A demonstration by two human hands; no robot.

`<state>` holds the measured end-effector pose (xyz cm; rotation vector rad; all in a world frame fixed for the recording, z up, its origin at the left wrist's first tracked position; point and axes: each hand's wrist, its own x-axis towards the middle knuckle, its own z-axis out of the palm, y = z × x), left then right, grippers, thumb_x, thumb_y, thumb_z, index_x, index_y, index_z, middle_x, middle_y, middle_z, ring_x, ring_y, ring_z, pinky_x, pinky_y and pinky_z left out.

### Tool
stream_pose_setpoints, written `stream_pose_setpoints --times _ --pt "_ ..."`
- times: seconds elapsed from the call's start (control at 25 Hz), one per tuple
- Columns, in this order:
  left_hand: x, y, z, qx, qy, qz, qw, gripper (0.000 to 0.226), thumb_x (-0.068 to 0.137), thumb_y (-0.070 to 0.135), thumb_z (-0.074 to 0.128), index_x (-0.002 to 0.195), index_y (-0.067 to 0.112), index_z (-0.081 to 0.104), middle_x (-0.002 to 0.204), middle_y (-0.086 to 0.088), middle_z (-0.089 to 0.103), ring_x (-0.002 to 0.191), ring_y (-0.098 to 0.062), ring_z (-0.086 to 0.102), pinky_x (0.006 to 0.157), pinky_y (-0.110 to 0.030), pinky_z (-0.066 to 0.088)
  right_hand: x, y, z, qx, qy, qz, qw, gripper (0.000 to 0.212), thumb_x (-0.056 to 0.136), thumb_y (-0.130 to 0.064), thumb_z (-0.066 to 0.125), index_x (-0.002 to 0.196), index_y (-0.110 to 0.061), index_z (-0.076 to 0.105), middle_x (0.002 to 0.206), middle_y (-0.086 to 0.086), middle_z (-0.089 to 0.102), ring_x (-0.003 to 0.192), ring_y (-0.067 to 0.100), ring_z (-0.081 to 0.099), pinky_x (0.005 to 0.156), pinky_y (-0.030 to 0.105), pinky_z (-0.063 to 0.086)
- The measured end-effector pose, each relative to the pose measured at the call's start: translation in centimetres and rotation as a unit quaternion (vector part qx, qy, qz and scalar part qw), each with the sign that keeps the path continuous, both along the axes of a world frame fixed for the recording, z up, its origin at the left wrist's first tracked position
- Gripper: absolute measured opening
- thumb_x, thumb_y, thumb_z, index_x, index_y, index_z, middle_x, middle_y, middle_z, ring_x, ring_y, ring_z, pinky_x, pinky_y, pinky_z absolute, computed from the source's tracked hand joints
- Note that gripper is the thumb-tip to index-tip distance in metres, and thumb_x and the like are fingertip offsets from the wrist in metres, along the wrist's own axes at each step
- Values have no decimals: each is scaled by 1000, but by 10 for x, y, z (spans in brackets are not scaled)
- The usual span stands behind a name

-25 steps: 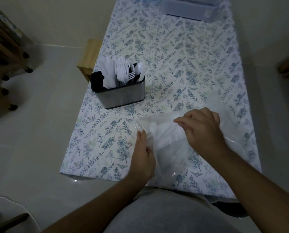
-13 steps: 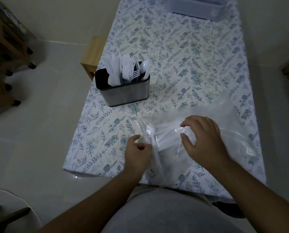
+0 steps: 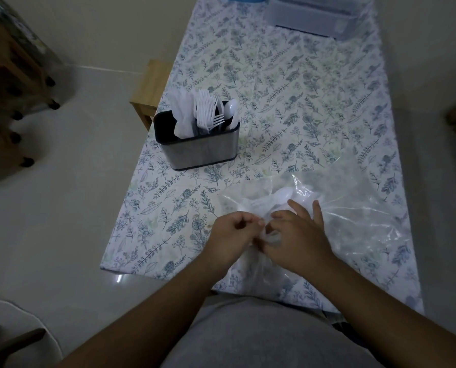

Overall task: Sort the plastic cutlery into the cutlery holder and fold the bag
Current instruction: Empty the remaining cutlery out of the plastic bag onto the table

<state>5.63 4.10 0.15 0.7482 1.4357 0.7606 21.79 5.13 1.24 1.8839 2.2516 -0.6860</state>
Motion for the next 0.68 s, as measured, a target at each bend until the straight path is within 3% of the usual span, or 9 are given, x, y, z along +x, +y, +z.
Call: stream_pose_setpoints --times 0.08,0.12,0.2,0.36,0.56,0.68 --pt "-4 -2 -5 52 117 -21 992 7 88 11 68 86 15 72 78 4 71 66 -4 64 60 -18 50 3 4 -2 1 44 -41 998 25 89 -54 57 95 -37 75 137 -19 60 150 17 25 122 57 -6" --pt "-7 -5 -8 77 200 -48 976 3 87 15 69 87 18 68 79 5 69 68 -7 63 61 -20 51 7 5 -3 5 78 -61 995 23 91 -47 58 91 -34 76 134 -20 63 148 17 30 122 57 -2" --pt "-12 -12 -16 88 306 -133 939 17 84 26 72 93 21 59 80 6 64 70 -11 62 60 -25 52 12 8 -5 7 120 -79 990 25 95 -43 58 87 -30 77 130 -20 66 145 17 36 123 56 3" --pt "-10 -13 -25 112 386 -223 888 25 84 32 70 102 21 57 87 2 70 79 -19 67 68 -33 56 15 9 -4 6 143 -80 986 26 97 -40 57 89 -27 78 129 -17 67 144 15 39 122 56 4" --pt "-7 -2 -28 257 415 -238 839 29 83 17 73 110 12 65 103 -7 68 96 -25 62 80 -35 52 17 9 -2 34 172 -82 981 22 97 -40 59 91 -28 77 127 -16 68 141 15 43 121 58 7" --pt "-2 9 -37 294 439 -242 813 58 77 40 68 125 7 60 120 -12 59 114 -31 53 97 -43 48 18 12 0 53 181 -85 978 19 96 -38 62 90 -29 77 122 -16 70 136 15 49 120 61 11"
